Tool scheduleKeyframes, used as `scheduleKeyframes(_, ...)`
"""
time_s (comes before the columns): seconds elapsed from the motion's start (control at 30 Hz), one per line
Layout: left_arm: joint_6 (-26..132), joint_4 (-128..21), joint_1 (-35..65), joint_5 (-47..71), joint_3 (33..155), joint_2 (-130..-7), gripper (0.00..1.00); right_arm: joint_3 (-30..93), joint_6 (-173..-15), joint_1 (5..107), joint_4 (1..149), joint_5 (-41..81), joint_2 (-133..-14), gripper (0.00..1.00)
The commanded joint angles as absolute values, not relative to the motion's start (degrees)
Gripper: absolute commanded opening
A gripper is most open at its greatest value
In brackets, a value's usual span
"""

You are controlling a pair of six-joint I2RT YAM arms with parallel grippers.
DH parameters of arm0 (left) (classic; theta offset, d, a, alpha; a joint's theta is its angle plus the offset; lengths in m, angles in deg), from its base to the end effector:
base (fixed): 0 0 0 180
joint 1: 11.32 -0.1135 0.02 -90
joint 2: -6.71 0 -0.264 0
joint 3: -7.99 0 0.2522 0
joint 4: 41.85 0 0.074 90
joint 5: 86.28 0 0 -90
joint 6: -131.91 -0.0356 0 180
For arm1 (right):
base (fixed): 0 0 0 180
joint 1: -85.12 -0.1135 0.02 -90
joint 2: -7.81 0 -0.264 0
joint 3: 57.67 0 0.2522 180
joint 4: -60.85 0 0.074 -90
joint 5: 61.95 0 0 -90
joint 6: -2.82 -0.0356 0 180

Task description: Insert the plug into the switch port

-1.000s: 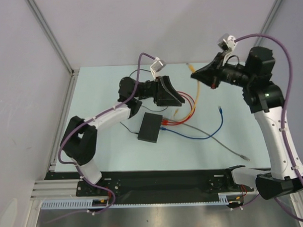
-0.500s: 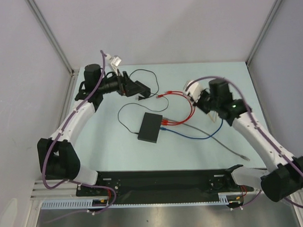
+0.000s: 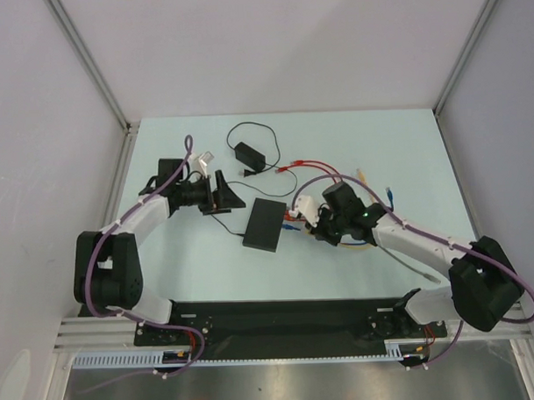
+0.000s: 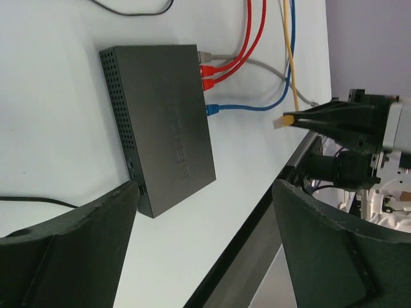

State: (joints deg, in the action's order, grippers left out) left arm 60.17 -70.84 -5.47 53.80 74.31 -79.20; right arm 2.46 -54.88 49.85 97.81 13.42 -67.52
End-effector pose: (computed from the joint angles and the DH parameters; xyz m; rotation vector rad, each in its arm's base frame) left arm 0.2985 -0.0580 0.2196 0.1573 2.3616 -1.2489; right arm 0.2096 0.1592 0.2171 -1.4627 1.9909 0.3386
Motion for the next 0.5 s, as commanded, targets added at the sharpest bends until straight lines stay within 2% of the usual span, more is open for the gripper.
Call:
scheduleKeyframes(0.0,59.7,-70.9,-4.3,55.2,72.0,-80.8,0.89,1.0,-58.1,45.1,91.3,14.1,-70.8,0.00)
scheduleKeyframes(0.23,60.2,-65.3,-2.9,57.4,69.5,-77.3,0.83,0.9,-60.2,38.8,82.6,21.6,-76.4,0.00)
scheduleKeyframes(0.37,66.1,-63.1,-1.0,62.9,69.2,-77.2,0.72,6.2,-62.9,38.7,88.7,19.9,-74.6,0.00)
scheduleKeyframes(0.47,75.6,-55.5,2.5,65.6,66.8,-76.4,0.71,9.7,-64.2,39.2,93.5,15.7,-73.1,0.00)
